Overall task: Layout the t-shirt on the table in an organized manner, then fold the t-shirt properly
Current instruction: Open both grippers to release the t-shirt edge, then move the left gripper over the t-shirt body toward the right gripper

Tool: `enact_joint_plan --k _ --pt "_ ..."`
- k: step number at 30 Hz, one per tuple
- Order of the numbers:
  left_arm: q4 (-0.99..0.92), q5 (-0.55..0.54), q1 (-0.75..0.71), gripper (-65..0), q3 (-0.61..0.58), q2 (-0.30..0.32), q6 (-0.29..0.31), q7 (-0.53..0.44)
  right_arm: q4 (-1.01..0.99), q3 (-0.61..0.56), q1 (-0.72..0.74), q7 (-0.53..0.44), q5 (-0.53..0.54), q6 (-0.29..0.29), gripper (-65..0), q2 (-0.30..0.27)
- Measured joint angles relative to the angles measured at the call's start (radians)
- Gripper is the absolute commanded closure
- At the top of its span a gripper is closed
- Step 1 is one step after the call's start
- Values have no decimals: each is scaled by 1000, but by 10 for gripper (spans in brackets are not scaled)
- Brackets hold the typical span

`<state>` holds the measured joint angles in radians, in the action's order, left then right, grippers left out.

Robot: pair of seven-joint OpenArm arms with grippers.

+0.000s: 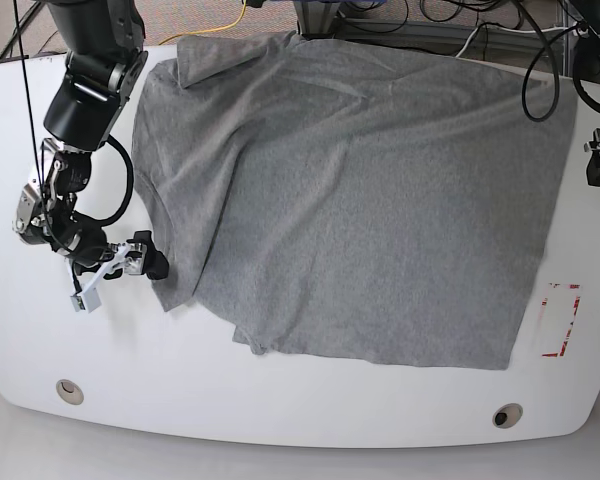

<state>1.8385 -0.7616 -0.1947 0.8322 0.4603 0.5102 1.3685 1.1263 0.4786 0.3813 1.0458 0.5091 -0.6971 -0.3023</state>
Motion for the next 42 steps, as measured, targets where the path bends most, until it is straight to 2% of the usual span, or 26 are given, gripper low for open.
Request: enact_joint_plan --k 10,15,19,22,23,25,27,31,37,42 --pt "0 3 -2 -344 0 -2 0 0 -227 -89 49 -157 -8 9 -639 -8" --pt "0 4 -2 -344 0 -2 0 0 -267 -124 60 -214 -5 8 -501 3" --pt "0 4 -2 -344 0 -2 0 0 -273 -129 58 -220 -5 9 -341 4" --pt "0 4 -2 -344 0 -2 0 0 -273 -132 58 -221 -5 9 -184 4" --pt "0 5 -2 -344 0 -2 0 0 -273 -131 58 -223 -5 9 -162 6" --pt "0 4 -2 -344 0 -2 0 0 -272 -128 59 -224 -4 8 -54 11" --pt "0 4 -2 -344 0 -2 0 0 -272 -128 60 -223 -5 8 0 13" --pt "0 4 -2 -344 0 -2 0 0 -272 -129 60 -222 -5 8 -2 10" --pt "-1 7 13 -344 -55 -5 -1 5 -265 -126 58 -152 11 5 -2 -48" --pt "-1 -3 31 -344 -70 -5 -1 -8 -158 -101 18 -95 3 9 -5 -87"
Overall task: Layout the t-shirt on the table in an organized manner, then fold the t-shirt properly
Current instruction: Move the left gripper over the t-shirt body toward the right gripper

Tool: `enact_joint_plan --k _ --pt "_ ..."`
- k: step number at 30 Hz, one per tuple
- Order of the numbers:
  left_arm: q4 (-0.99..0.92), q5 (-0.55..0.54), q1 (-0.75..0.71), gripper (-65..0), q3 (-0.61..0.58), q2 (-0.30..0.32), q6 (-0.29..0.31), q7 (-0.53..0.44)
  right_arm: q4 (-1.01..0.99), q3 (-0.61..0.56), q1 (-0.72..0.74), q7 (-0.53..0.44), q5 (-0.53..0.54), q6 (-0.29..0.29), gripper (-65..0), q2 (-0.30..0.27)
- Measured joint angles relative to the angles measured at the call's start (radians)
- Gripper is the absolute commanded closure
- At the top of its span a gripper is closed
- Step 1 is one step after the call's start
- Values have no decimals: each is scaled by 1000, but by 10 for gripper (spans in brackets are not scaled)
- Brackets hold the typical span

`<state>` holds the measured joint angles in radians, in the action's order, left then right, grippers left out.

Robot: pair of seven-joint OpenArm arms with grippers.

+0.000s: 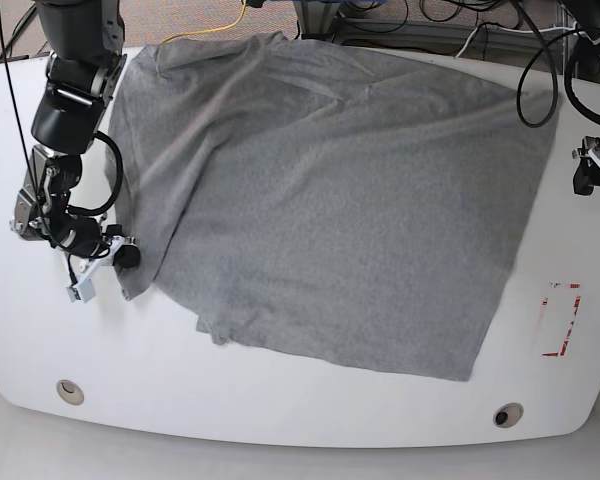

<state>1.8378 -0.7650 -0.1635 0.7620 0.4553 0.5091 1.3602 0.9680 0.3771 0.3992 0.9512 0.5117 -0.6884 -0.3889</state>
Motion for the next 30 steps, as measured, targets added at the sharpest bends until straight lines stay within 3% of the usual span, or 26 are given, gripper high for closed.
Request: enact_joint_plan --k 6,17,25,30 --pt "-2 14 -5 -344 -13 -1 -1 12 164 80 -53 109 3 -2 -6 -4" --pt "-2 11 51 -344 -137 -29 -3 4 228 86 -66 124 -2 -8 -6 -4" --pt "-5 25 161 -344 -237 -142 -12 -10 228 83 -68 124 -9 -8 -6 -2" --pt "-6 135 234 -344 -316 -230 -65 -88 228 83 -69 124 -10 -8 -6 -2"
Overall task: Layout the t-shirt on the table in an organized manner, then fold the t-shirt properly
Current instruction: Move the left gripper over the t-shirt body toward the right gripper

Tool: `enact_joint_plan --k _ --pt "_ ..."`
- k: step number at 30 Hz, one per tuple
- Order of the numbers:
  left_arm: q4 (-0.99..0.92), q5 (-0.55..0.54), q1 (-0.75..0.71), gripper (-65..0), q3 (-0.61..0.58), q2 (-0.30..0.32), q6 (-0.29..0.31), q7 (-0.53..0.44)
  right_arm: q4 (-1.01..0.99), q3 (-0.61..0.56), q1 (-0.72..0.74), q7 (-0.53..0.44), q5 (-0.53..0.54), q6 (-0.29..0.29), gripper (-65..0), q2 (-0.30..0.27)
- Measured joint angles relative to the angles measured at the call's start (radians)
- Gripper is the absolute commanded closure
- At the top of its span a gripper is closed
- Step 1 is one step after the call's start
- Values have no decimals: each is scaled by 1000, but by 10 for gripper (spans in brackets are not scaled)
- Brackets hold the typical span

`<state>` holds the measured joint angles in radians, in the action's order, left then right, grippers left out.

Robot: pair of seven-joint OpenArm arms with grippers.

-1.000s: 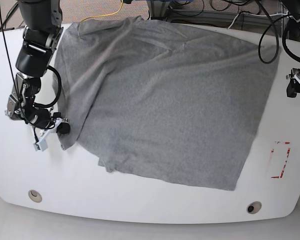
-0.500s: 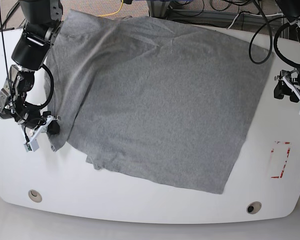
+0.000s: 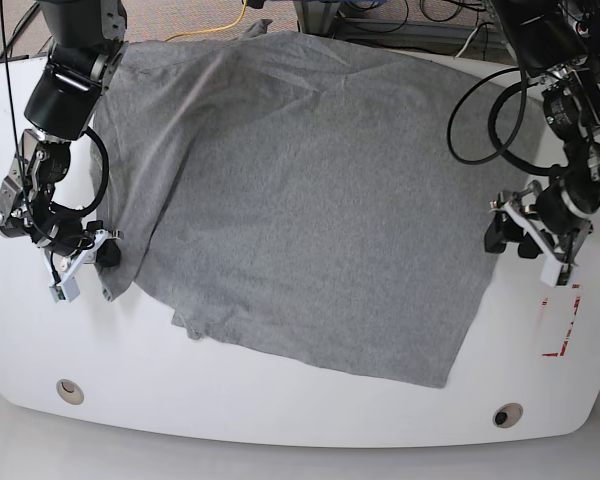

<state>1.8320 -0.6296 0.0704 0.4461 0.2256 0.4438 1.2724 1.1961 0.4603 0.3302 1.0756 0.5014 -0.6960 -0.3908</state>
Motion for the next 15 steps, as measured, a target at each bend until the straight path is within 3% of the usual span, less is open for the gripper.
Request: enact_joint_plan --k 3,11,15 --pt "-13 87 26 -338 -71 -43 -1 -56 0 0 -5 -1 2 0 -6 1" --pt "-182 361 86 -29 -180 -144 -2 -269 1 0 -24 0 0 0 -6 17" --pt "-292 559 98 -31 -219 -176 0 -358 1 -2 -23 2 3 0 -6 31"
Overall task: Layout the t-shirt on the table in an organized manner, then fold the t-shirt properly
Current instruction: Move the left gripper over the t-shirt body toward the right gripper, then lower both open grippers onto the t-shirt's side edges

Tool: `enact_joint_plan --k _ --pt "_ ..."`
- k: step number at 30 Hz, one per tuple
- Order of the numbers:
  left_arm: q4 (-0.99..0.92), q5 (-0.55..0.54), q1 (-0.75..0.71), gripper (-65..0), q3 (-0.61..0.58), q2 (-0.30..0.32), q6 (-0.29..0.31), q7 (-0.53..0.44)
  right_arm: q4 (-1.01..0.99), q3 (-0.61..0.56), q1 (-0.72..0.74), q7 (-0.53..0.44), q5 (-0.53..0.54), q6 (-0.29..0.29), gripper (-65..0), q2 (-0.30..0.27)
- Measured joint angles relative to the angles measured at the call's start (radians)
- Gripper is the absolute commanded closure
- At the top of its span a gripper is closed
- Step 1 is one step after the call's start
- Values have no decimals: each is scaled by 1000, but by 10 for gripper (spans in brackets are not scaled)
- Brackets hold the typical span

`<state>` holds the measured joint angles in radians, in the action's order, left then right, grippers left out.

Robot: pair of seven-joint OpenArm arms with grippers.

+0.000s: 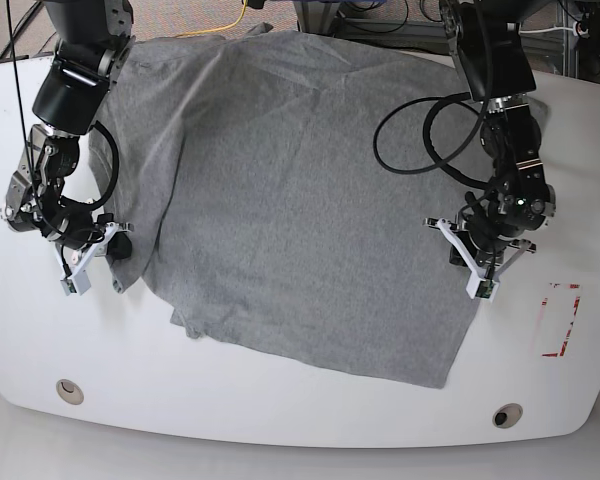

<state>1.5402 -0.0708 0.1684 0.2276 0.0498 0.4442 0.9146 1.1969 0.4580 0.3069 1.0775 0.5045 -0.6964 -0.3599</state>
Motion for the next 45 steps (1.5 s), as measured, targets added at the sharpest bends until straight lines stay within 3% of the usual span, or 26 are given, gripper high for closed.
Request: enact_joint_plan --k 6,11,18,20,24,28,45 --pt "-169 165 24 -32 -29 -22 3 -137 0 0 -12 -4 6 1 -6 -3" --pt "-291 171 50 -32 -18 -8 2 -226 0 2 -19 0 3 2 -8 -3" --pt "-322 157 55 -33 57 48 13 -234 0 6 -13 -3 9 0 -13 -9" --pt "-322 158 47 -33 68 60 10 -235 0 6 -13 -2 9 -1 -41 -10" --pt "-313 150 22 -32 66 88 14 -253 0 5 -14 -1 16 -3 -173 -20" --pt "-309 145 14 -32 71 96 13 -260 0 11 -15 -3 -2 0 -257 -40" --pt "-301 149 -3 -32 72 95 5 -275 0 73 -40 -2 -3 0 -306 -35"
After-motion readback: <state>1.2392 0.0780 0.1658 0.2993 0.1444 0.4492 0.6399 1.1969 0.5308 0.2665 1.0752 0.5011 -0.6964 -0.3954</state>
